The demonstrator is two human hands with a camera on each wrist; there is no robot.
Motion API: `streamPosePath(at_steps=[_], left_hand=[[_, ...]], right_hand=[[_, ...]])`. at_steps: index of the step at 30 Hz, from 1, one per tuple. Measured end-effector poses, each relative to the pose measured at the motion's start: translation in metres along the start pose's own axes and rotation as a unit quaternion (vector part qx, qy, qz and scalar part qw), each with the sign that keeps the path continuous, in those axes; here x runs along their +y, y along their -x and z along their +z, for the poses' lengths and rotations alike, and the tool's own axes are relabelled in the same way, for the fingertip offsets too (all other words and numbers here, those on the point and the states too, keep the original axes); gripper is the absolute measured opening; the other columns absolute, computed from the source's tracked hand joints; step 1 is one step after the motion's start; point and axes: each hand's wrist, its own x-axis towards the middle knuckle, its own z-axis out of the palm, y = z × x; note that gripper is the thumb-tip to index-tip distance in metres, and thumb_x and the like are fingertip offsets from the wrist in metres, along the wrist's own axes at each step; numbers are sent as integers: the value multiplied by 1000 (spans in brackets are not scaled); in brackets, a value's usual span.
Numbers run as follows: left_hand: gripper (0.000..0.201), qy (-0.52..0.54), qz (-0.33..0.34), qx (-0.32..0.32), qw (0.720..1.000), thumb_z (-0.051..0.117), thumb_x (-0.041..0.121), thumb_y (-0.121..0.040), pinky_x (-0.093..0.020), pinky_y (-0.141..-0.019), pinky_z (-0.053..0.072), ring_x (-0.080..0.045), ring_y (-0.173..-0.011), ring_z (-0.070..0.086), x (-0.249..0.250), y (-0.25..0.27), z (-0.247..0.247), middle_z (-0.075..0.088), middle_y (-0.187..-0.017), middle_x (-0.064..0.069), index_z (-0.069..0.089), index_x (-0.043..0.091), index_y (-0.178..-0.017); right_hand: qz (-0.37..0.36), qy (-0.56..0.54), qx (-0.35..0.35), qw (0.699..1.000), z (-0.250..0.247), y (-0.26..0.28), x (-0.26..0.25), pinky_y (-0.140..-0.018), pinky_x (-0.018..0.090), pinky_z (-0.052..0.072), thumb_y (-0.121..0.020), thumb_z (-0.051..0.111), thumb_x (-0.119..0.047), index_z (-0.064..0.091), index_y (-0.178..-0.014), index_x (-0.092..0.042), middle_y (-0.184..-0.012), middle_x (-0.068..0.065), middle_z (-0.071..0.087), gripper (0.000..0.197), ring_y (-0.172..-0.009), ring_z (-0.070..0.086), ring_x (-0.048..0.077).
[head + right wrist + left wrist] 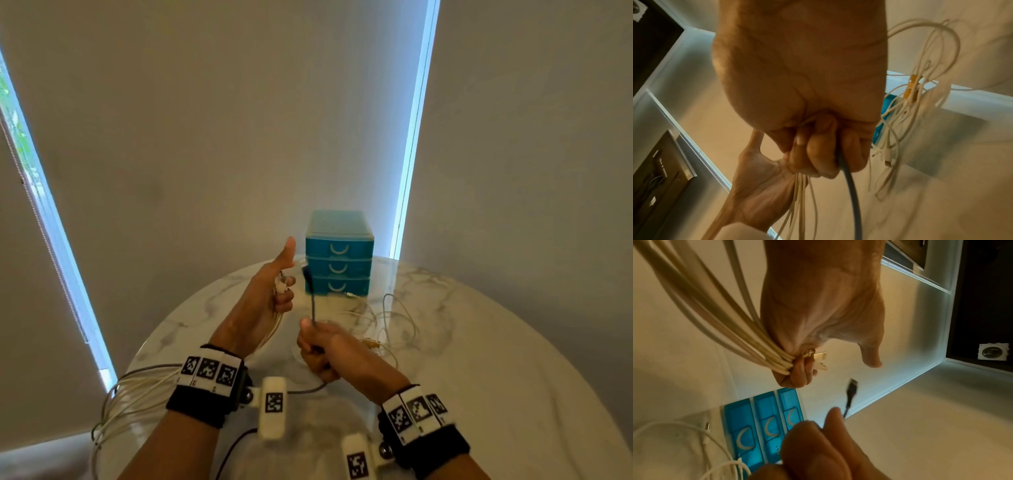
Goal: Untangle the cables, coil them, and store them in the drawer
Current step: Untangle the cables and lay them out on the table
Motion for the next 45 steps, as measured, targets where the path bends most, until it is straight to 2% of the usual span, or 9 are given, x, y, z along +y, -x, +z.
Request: streamPosePath(at_steps=[3, 7, 10, 16, 24, 27, 36, 40, 45], left_hand=[[53, -73, 37, -23, 996, 76, 65, -85, -29, -64, 23, -12, -64, 32, -3, 7, 10, 56, -69, 9, 66, 17, -106], [44, -223, 75, 51, 971, 81, 50, -91, -25, -71, 49, -9, -84, 64, -11, 6, 13, 73, -96, 6, 66, 23, -122], [28, -238, 98, 77, 963, 64, 41, -105, -15, -61, 51, -3, -77, 65, -14, 4, 14, 66, -95, 6, 63, 21, -125], [41, -122, 120, 107, 979, 51, 47, -110, -21, -70, 55, -11, -82, 56, -10, -1, 5, 60, -97, -3, 57, 12, -131], [42, 117, 122, 91, 981, 44, 54, -108, -30, -73, 56, -9, -64, 53, -5, -6, 1, 50, -69, 5, 55, 13, -115], [45, 161, 101, 41, 981, 44, 59, -106, -19, -48, 41, -7, -54, 39, 0, -2, -1, 43, -73, 4, 51, 15, -113], [39, -166, 104, 27, 980, 74, 59, -94, -27, -47, 27, -12, -54, 33, -3, 8, 7, 50, -69, 0, 69, 20, -92], [45, -307, 16, -12, 951, 78, 65, -88, -24, -48, 33, -11, -59, 43, -17, 7, 9, 67, -80, 1, 77, 22, -98], [36, -398, -72, -67, 912, 79, 59, -89, -21, -51, 40, -13, -65, 49, -24, 4, 12, 71, -86, 1, 78, 25, -102]], right_hand=[[42, 30, -19, 998, 7, 1, -2, -49, 23, 25, -115, 37, -45, 47, -74, -25, -60, -10, 38, 46, -51, 31, 8], [59, 53, -20, 997, 13, 5, -5, -48, 22, 27, -115, 39, -43, 48, -74, -23, -56, -9, 39, 46, -48, 31, 8], [49, 52, -5, 997, 18, 1, -4, -52, 22, 34, -112, 48, -42, 55, -79, -21, -56, -10, 45, 40, -50, 39, 7], [-28, 41, 60, 997, 15, -5, 7, -72, 27, 55, -105, 66, -36, 72, -92, -17, -81, -2, 75, 24, -77, 68, 12], [-47, -1, 113, 992, 9, -9, 15, -77, 29, 58, -106, 64, -32, 74, -110, -13, -104, 4, 81, 22, -80, 67, 14], [-61, -12, 133, 989, 8, -10, 17, -83, 31, 63, -103, 70, -20, 72, -118, -20, -114, -4, 79, 15, -93, 73, 14], [-173, 27, 398, 900, -84, 18, 2, -76, 29, 61, -98, 66, -4, 79, -98, -20, -96, -5, 80, 20, -92, 77, 13], [-11, 147, 261, 954, -95, 31, 6, -79, 24, 53, -99, 74, -24, 77, -101, -23, -103, -2, 77, 3, -98, 70, 14], [93, 262, 175, 944, -95, 24, 17, -64, 16, 54, -98, 77, -26, 75, -117, -25, -104, -6, 70, 19, -87, 67, 7]])
